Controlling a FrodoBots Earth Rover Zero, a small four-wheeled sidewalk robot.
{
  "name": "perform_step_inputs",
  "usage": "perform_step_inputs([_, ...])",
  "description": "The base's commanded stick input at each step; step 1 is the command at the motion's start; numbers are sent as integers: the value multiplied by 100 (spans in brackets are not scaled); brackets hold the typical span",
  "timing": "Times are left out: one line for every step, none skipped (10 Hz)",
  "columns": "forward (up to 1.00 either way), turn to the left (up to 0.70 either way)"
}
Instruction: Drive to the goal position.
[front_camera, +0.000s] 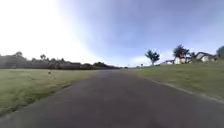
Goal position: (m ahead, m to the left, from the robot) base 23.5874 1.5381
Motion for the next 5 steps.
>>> perform_step_inputs([100,0])
perform_step_inputs([100,0])
perform_step_inputs([100,0])
perform_step_inputs([100,0])
perform_step_inputs([100,0])
